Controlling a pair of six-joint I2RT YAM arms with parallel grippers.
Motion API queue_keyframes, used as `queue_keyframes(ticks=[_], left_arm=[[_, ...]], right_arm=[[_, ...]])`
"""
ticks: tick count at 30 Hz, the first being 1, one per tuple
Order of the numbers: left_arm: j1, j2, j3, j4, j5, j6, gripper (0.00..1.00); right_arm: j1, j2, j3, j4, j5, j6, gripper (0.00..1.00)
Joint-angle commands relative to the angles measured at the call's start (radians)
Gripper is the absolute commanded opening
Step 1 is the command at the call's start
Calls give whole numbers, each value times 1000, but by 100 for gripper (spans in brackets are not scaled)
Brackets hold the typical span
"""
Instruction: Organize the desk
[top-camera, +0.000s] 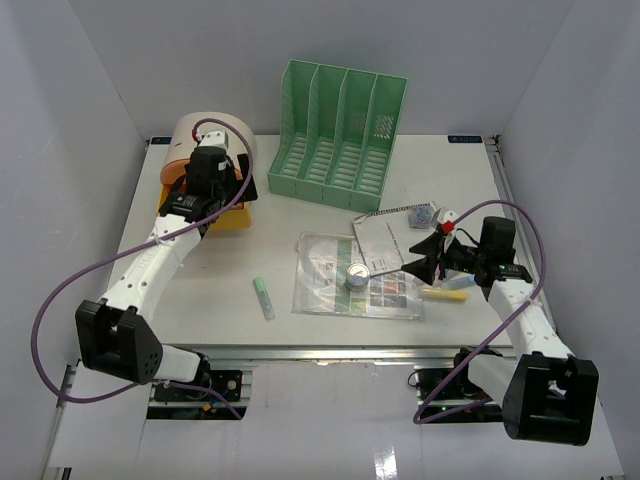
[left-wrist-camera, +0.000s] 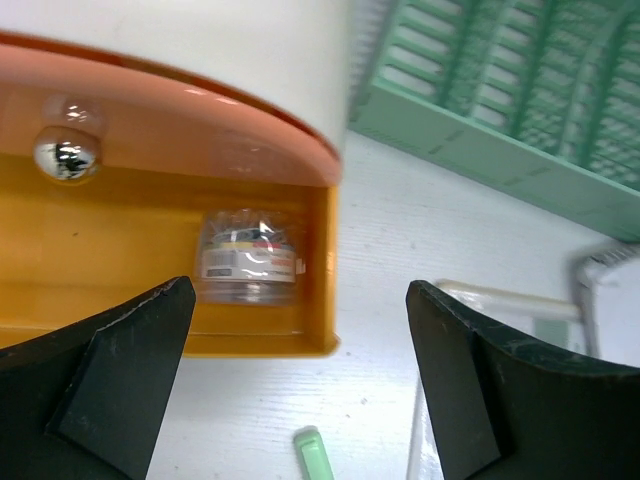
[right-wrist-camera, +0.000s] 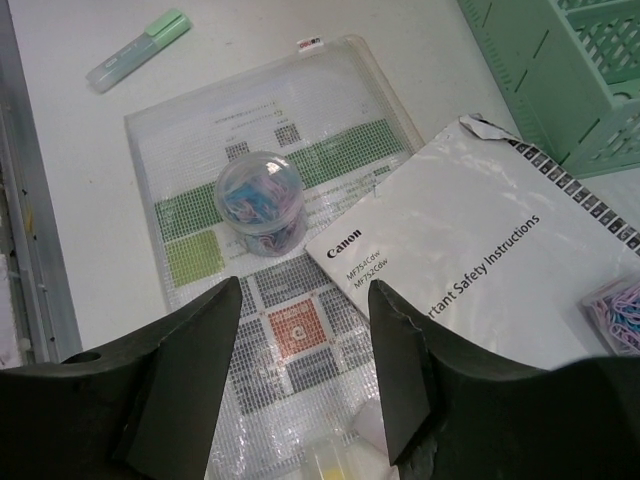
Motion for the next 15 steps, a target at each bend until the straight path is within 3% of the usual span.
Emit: queue_keyframes(ticks=[1, 3, 6, 10, 15], left_arm=[[3, -173, -12, 35, 283, 51, 98], [3, -259, -68, 67, 450, 41, 98], [3, -404, -196, 132, 654, -13, 98], [4, -609, -383, 178, 754, -96, 98], [3, -787, -523, 180, 740, -200, 98]], right_arm=[[127, 71, 110, -159, 84, -67, 67], [253, 104, 144, -197, 233, -65, 75], [404, 128, 148, -141, 456, 37, 94], [556, 165, 201, -118, 624, 137, 90], [698, 222, 275, -84, 891, 312, 90]])
